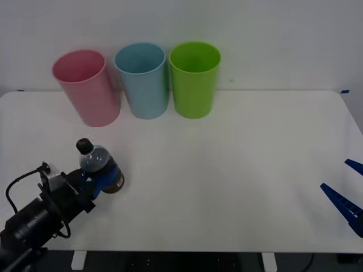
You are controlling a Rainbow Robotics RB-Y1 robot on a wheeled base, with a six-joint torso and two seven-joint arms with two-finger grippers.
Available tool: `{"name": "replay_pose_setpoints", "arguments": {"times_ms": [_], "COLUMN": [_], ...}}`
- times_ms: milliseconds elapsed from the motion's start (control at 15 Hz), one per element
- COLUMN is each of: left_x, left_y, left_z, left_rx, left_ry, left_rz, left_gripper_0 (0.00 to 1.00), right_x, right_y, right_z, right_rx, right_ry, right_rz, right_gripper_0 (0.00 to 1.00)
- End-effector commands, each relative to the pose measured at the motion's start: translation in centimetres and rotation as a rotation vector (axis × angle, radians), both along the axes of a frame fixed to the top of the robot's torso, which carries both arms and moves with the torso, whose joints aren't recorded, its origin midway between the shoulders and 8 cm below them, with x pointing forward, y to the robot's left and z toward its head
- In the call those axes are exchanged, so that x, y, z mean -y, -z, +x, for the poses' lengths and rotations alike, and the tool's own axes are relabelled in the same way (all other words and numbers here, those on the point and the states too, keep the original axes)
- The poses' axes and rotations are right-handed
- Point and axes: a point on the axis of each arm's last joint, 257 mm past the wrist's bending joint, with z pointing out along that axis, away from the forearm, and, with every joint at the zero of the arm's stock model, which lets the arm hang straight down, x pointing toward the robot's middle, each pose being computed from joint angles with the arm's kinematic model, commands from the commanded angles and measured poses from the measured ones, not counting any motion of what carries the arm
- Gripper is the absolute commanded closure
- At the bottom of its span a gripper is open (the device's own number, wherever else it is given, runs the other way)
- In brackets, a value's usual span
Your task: Grasp the object on the table and drop it into the matching bin: aluminum can to the light blue bin, PET bottle to the pink bin.
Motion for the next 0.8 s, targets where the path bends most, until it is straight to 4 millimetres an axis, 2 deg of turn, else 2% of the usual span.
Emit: {"name": "replay_pose_setpoints", "arguments": {"times_ms": [67, 267, 533, 800], "left_x": [-1.3, -2.5, -4.3, -6.7], "left_y": [-3.1, -7.2, -11.7, -16.3], "left_z": [1.2, 2.0, 3.3, 5.8], "left_rx": [0.001, 0.003, 0.010, 0.018], "left_ry": [-0.046, -0.077, -0.101, -0.115], "left_rz": [-0.056, -0.159, -0.262, -0.299], "left_gripper_0": [1.00, 1.00, 1.00, 1.00], "right_x": [0.0, 0.0, 0.0, 0.0], "right_y": [0.0, 0.0, 0.0, 0.0], "right_z": [0.0, 0.0, 0.0, 0.0], "right_rx": [0.000, 0.000, 0.000, 0.000], "right_ry": [0.000, 0.000, 0.000, 0.000], "right_rz": [0.000, 0.000, 0.000, 0.000], "right_gripper_0": [0.00, 0.00, 0.00, 0.00]}}
